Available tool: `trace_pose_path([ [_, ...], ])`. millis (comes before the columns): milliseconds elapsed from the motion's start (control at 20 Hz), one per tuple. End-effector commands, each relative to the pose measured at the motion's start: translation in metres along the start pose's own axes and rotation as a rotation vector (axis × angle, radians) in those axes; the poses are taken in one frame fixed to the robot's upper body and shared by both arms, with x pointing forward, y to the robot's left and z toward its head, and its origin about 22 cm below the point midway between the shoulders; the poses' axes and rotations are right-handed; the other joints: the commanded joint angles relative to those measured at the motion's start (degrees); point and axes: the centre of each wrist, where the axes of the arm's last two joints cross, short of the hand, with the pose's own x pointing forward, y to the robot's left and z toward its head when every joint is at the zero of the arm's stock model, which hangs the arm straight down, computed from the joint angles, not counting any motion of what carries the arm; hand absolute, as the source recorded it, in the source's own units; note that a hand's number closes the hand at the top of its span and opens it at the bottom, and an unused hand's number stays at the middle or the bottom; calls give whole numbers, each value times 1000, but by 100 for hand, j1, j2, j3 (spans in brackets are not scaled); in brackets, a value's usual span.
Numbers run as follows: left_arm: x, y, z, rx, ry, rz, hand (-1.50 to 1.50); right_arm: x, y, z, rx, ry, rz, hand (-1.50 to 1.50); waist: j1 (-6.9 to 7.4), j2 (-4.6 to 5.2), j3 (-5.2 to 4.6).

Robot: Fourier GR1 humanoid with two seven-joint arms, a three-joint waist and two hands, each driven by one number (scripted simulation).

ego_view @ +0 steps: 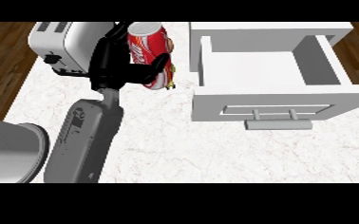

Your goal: Pick up the can, place it into the drawer and close the drawer

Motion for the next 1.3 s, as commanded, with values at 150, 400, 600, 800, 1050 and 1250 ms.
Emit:
trace_pose_path([
  [150, 13, -44, -22, -16, -9, -28, 150, 1, -12, -1, -2, 4, -8, -150, -40, 6, 0],
  [400, 23, -61, -36, -24, -13, -32, 150, 1, -3, 3, -1, -6, -21, -150, -54, 7, 0],
  [600, 43, -103, -52, -26, -10, -37, 150, -11, 3, -17, 15, 9, 4, -150, -82, 26, 1],
  [800, 45, -109, -55, -31, -1, -52, 150, -3, 11, -11, 14, -2, -24, -150, -47, 7, 0],
  [1050, 38, -131, -64, -15, -18, -62, 150, -4, 1, -20, 21, -11, -14, -150, -158, 29, 2],
  [1250, 55, -140, -80, -32, 9, -52, 150, 3, 1, -9, 40, 5, -22, -150, -153, 25, 1],
])
